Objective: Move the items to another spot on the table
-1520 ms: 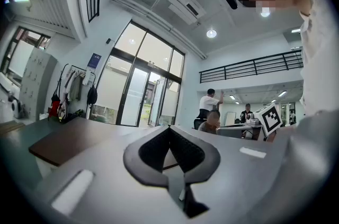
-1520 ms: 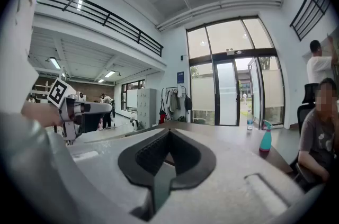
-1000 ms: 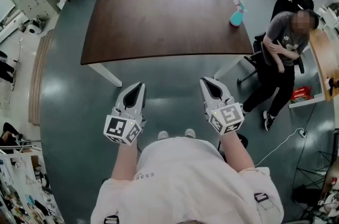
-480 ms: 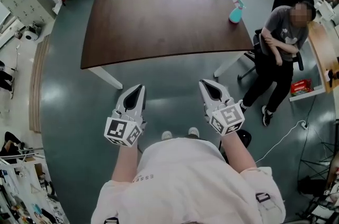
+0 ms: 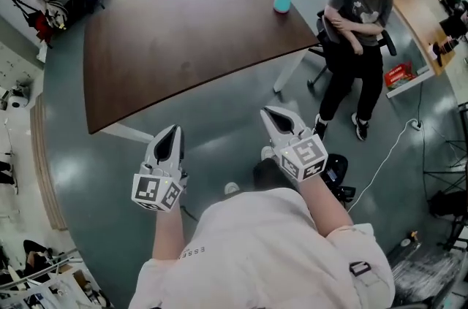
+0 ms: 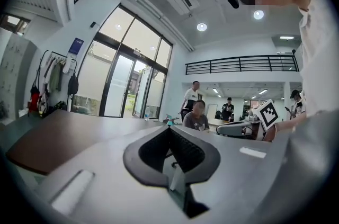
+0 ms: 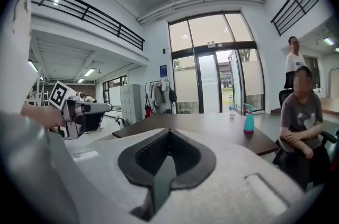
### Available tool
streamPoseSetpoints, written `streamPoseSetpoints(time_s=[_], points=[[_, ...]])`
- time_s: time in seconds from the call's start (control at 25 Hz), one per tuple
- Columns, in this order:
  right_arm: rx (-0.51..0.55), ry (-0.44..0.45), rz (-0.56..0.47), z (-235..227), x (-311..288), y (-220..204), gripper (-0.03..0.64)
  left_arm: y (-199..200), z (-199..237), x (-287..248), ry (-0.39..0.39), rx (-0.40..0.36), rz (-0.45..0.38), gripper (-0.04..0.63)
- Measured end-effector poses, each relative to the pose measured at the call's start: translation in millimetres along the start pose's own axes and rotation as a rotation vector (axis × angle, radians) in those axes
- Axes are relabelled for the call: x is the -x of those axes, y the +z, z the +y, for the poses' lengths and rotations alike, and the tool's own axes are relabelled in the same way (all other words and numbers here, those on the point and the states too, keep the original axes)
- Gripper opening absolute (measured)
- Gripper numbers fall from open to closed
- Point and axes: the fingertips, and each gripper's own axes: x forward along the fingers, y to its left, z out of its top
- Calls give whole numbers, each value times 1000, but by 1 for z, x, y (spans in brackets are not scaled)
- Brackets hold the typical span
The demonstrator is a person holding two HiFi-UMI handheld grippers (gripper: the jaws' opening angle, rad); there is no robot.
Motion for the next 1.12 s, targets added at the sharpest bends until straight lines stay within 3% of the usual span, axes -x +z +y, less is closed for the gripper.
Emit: streamPoseSetpoints(time_s=[0.24,0.72,1.12], points=[[-37,-64,6,-74,0,-2,-9,-8,-15,-70,-38,15,22,17],[-69,-112,-2,-271,3,12,-9,12,-73,-266,-68,-9,-16,17],[-96,-131,24,-367,-28,9,-9,-2,-97,-377,-151,6,53,17]])
